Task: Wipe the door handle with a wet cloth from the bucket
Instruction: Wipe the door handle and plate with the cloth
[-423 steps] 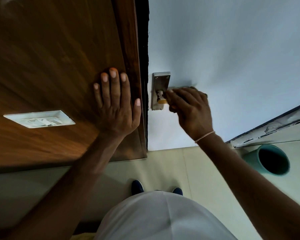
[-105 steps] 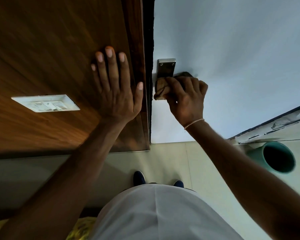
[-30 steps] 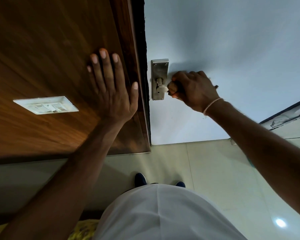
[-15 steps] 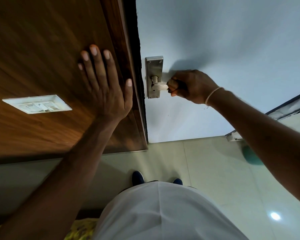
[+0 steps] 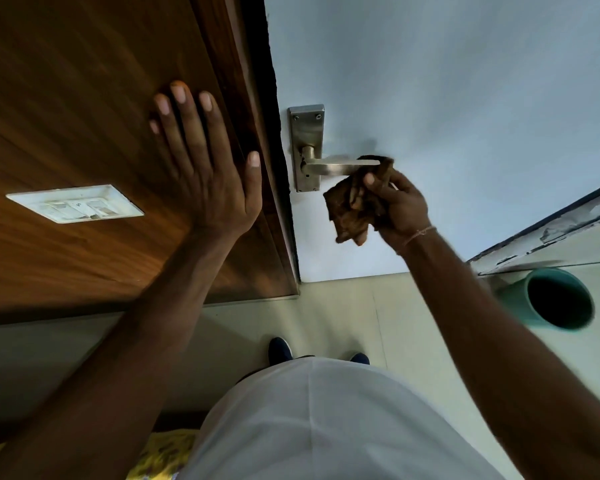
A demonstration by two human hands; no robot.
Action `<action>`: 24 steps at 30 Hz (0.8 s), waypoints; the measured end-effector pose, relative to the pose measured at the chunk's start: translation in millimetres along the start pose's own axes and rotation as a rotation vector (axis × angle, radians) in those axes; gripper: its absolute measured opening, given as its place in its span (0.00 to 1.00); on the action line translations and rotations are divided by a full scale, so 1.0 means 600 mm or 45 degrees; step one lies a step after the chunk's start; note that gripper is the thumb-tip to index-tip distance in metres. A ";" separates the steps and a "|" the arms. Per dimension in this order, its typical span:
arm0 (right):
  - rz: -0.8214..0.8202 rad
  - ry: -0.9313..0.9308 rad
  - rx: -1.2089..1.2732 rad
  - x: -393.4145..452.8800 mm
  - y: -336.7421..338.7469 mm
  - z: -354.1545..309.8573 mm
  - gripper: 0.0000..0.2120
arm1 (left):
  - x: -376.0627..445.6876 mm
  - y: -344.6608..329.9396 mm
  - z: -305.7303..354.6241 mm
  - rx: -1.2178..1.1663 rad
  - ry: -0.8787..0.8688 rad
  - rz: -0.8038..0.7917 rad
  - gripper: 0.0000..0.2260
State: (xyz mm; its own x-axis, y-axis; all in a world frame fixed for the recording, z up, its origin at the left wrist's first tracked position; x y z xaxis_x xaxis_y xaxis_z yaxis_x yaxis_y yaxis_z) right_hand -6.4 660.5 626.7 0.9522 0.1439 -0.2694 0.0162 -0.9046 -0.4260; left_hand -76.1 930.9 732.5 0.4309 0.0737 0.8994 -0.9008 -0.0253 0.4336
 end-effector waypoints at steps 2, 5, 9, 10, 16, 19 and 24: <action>-0.038 -0.049 0.206 -0.009 -0.028 0.027 0.09 | 0.001 0.000 0.000 0.003 0.004 0.007 0.33; 0.059 -0.168 0.495 -0.017 -0.058 0.055 0.08 | 0.002 -0.001 0.001 0.013 0.005 0.005 0.34; 0.223 -0.157 0.443 -0.020 -0.041 0.031 0.13 | 0.000 -0.002 -0.001 -0.006 0.006 0.004 0.34; 0.282 -0.107 0.394 -0.020 -0.029 0.019 0.14 | 0.000 -0.004 -0.001 -0.006 0.008 0.004 0.34; 0.625 0.129 0.282 -0.018 -0.042 0.022 0.10 | -0.001 -0.007 0.000 -0.036 0.021 0.007 0.34; 0.597 0.039 0.464 -0.011 -0.081 0.048 0.09 | -0.002 -0.007 -0.001 -0.041 0.011 0.010 0.33; 0.459 -0.220 0.775 -0.009 -0.150 0.056 0.21 | -0.003 -0.006 -0.001 -0.057 0.011 0.000 0.33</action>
State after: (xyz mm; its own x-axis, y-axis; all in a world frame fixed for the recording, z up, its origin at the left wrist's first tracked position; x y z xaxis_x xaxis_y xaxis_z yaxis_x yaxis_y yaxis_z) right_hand -23.2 754.4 637.6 0.8038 -0.0142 -0.5947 -0.5100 -0.5311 -0.6766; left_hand -73.6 931.4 729.5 0.4305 0.0822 0.8988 -0.9024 0.0196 0.4304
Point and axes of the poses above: each hand's wrist, its own x-axis towards the middle knuckle, its own y-axis out of the back of the hand, z = x × y, the point moved 5 cm from there along x, towards the middle knuckle, and after that the axes turned 5 degrees about z, right-handed, at the moved point
